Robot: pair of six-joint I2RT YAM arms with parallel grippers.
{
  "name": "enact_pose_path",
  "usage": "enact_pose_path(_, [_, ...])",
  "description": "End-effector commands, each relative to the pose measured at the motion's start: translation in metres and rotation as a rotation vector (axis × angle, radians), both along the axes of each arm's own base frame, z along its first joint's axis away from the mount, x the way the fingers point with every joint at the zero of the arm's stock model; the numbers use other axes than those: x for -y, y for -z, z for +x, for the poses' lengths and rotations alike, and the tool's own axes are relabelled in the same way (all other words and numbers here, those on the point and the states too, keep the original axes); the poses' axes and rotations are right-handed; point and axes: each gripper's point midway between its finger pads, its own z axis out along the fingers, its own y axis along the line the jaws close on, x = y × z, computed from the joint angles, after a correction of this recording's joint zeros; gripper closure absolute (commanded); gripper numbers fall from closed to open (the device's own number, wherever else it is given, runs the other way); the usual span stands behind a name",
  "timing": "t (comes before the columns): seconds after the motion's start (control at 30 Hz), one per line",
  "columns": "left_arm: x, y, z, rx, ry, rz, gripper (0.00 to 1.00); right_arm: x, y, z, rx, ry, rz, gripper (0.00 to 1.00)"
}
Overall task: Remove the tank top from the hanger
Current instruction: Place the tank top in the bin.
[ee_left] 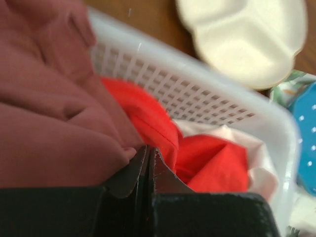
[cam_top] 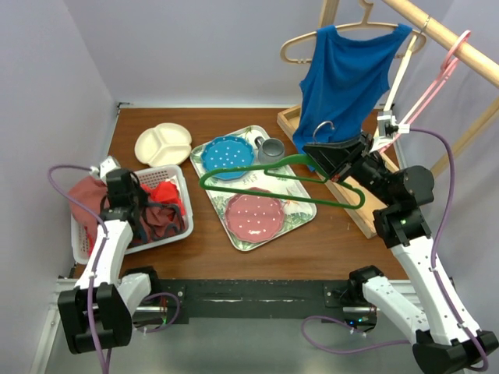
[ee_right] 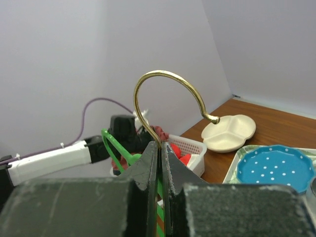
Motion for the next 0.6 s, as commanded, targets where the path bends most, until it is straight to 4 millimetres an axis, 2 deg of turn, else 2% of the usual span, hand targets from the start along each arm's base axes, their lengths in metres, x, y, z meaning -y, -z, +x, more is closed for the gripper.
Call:
enact_pose_path(0.0, [0.017, 0.054, -0.011, -0.013, -0.102, -0.205, 1.00, 0.002, -0.009, 0.006, 0.046, 0.031, 0.002, 1.00])
enact_pose_path(0.07, [0.021, 0.073, -0.017, -0.030, -0.119, -0.239, 1.00, 0.001, -0.004, 0.010, 0.032, 0.034, -0.014, 1.00])
enact_pose_path(0.1, [0.019, 0.075, -0.019, -0.033, -0.136, -0.239, 1.00, 0.000, -0.003, 0.011, 0.025, 0.032, -0.017, 1.00])
enact_pose_path(0.13, [0.017, 0.076, -0.021, -0.041, -0.148, -0.232, 1.00, 0.000, -0.003, 0.012, 0.027, 0.033, -0.018, 1.00])
enact_pose_path(0.17, [0.009, 0.068, -0.019, -0.029, -0.179, -0.207, 0.98, 0.000, -0.004, 0.011, 0.027, 0.032, -0.018, 1.00])
enact_pose_path(0.2, [0.006, 0.061, -0.018, -0.022, -0.192, -0.196, 0.91, 0.000, -0.005, 0.011, 0.031, 0.031, -0.017, 1.00])
enact_pose_path(0.23, [0.003, 0.039, -0.011, 0.009, -0.196, -0.183, 0.70, 0.000, -0.007, 0.009, 0.036, 0.031, -0.015, 1.00])
enact_pose_path(0.27, [0.000, 0.025, -0.007, 0.023, -0.179, -0.154, 0.58, 0.001, -0.008, 0.009, 0.039, 0.033, -0.013, 1.00])
enact_pose_path(0.3, [-0.002, 0.010, -0.004, 0.041, -0.175, -0.143, 0.51, 0.001, -0.008, 0.009, 0.039, 0.035, -0.014, 1.00])
enact_pose_path(0.33, [-0.003, -0.016, 0.001, 0.051, -0.164, -0.126, 0.43, 0.001, -0.009, 0.008, 0.044, 0.037, -0.014, 1.00])
enact_pose_path(0.4, [-0.008, -0.044, 0.003, 0.068, -0.175, -0.097, 0.37, 0.003, -0.009, 0.008, 0.042, 0.046, -0.015, 1.00])
enact_pose_path(0.43, [-0.012, -0.068, 0.003, 0.077, -0.180, -0.078, 0.31, 0.003, -0.009, 0.009, 0.042, 0.051, -0.016, 1.00])
enact_pose_path(0.5, [-0.023, -0.090, -0.003, 0.086, -0.238, -0.041, 0.25, 0.003, -0.009, 0.008, 0.038, 0.051, -0.022, 1.00])
enact_pose_path(0.53, [-0.027, -0.106, -0.006, 0.096, -0.254, -0.024, 0.24, 0.003, -0.008, 0.009, 0.035, 0.052, -0.027, 1.00])
enact_pose_path(0.57, [-0.033, -0.115, -0.009, 0.102, -0.282, 0.007, 0.24, 0.004, -0.009, 0.008, 0.036, 0.051, -0.028, 1.00])
